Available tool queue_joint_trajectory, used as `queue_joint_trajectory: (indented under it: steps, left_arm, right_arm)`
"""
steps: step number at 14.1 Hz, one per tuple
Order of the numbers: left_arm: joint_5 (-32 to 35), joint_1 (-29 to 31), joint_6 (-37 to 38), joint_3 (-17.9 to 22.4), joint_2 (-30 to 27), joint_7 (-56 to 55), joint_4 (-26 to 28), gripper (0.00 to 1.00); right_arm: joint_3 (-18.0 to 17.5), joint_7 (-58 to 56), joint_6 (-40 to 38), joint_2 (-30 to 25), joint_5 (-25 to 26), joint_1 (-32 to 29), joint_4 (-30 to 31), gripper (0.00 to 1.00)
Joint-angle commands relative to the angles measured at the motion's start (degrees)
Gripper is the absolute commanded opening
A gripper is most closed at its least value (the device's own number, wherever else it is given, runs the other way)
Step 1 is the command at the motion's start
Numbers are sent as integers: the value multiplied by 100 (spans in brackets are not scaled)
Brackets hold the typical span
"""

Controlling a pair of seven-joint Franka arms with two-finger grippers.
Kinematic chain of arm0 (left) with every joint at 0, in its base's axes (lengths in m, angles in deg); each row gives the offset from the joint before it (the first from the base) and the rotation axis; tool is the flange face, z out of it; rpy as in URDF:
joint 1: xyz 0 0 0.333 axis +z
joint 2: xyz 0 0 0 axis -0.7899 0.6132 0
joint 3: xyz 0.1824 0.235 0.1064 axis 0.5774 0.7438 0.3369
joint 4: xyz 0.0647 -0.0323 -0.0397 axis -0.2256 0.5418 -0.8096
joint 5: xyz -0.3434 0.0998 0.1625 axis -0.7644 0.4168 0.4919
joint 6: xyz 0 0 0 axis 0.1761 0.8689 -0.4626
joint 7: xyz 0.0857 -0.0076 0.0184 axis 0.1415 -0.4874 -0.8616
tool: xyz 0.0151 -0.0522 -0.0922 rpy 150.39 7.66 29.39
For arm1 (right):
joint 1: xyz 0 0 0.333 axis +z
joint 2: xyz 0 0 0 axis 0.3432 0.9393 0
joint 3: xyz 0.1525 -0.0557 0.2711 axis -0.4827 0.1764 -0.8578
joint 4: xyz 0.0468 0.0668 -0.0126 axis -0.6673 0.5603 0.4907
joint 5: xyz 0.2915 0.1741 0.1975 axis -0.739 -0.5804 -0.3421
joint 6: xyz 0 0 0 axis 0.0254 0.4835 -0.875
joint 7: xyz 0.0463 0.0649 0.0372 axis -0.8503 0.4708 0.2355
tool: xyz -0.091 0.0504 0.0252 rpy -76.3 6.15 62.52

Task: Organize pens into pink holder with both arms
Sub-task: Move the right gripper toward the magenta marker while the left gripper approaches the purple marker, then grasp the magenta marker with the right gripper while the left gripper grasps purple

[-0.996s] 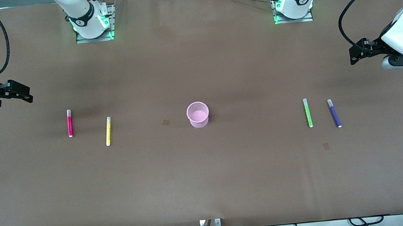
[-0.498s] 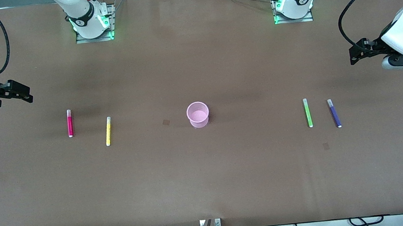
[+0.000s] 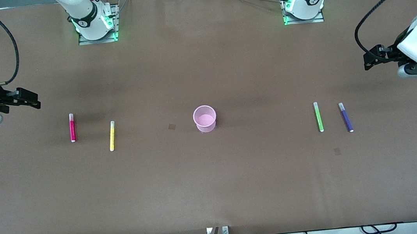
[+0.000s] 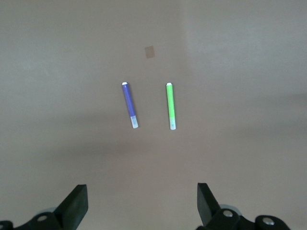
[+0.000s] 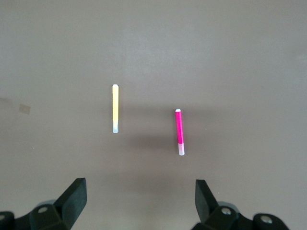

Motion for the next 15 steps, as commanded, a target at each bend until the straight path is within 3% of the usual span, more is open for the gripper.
queue_joint_trajectory:
  steps: [1, 4, 8, 15]
  left_arm:
    - [17, 217, 141, 27, 591, 137, -446, 100]
    - [0, 350, 36, 27, 1188, 103, -446, 100]
    - [9, 490, -921, 27, 2049, -38, -349, 100]
    - [-44, 710, -1898, 18, 3043, -274, -332, 100]
  right_arm:
    - [-15, 27, 61, 173, 86, 21, 36, 100]
    - [3, 36, 26, 428, 34, -40, 44, 100]
    - [20, 62, 104, 832, 34, -58, 106, 100]
    - [46, 10, 1009, 1754, 104, -198, 124, 100]
